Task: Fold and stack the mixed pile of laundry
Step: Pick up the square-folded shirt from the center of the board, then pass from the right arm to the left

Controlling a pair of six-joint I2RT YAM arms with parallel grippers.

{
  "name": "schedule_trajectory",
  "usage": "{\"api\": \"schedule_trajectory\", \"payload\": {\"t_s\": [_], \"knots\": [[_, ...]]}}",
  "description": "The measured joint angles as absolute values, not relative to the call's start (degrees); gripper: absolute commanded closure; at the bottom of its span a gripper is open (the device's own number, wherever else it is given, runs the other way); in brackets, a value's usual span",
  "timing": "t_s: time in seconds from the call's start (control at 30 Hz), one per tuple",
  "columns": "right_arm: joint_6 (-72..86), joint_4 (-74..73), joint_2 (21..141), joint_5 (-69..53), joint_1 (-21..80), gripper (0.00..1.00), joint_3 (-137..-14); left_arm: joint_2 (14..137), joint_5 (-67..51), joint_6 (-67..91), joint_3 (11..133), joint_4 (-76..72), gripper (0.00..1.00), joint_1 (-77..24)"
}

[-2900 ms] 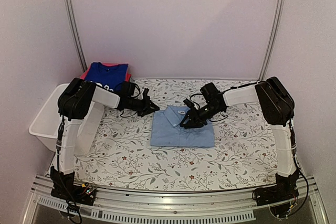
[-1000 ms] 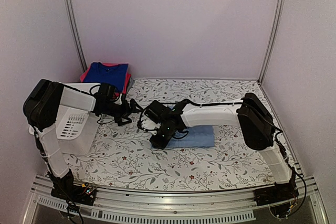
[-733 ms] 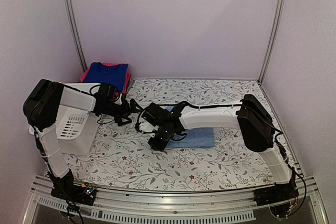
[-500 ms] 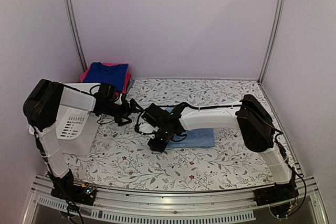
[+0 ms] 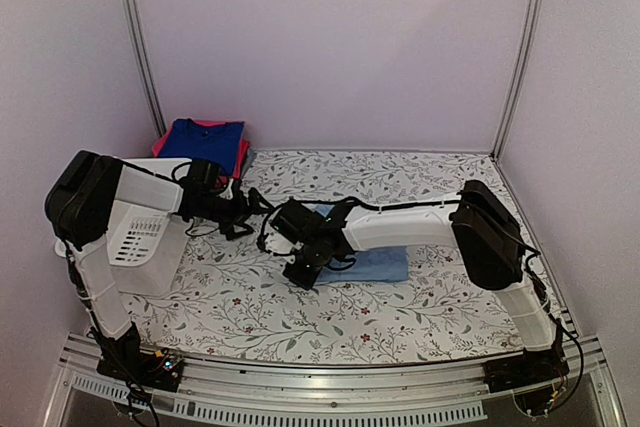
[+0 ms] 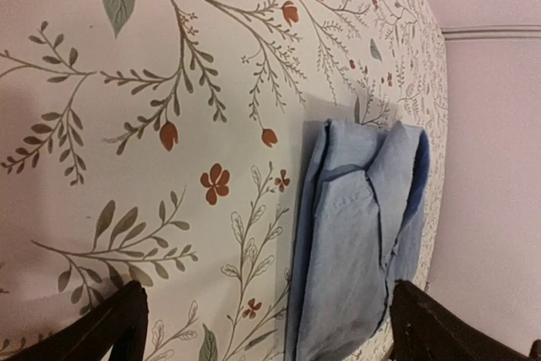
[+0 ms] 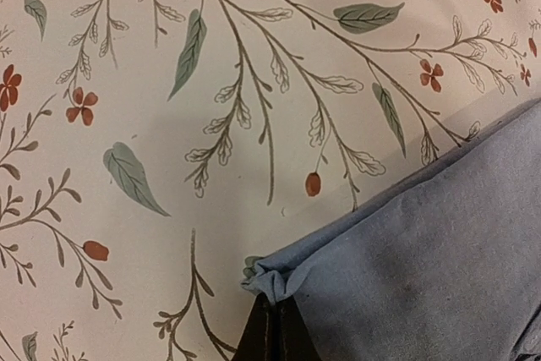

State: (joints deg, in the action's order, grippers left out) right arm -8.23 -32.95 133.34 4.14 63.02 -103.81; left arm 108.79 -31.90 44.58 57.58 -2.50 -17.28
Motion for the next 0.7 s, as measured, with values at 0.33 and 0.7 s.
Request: {"api": "schedule_trajectory", "payload": {"t_s": [0.33,0.7], "knots": [[-8.2,-30.9,129.1,3.2,59.9,1.0,-103.3,108.2,-34.0,49.4,54.6,-9.6,0.0,-18.1],[-7.7,-28.3,126.4,0.5,58.1,1.0,-103.1,113.2,-37.4,60.8,53.5,-22.0,0.0,-23.8]]}}
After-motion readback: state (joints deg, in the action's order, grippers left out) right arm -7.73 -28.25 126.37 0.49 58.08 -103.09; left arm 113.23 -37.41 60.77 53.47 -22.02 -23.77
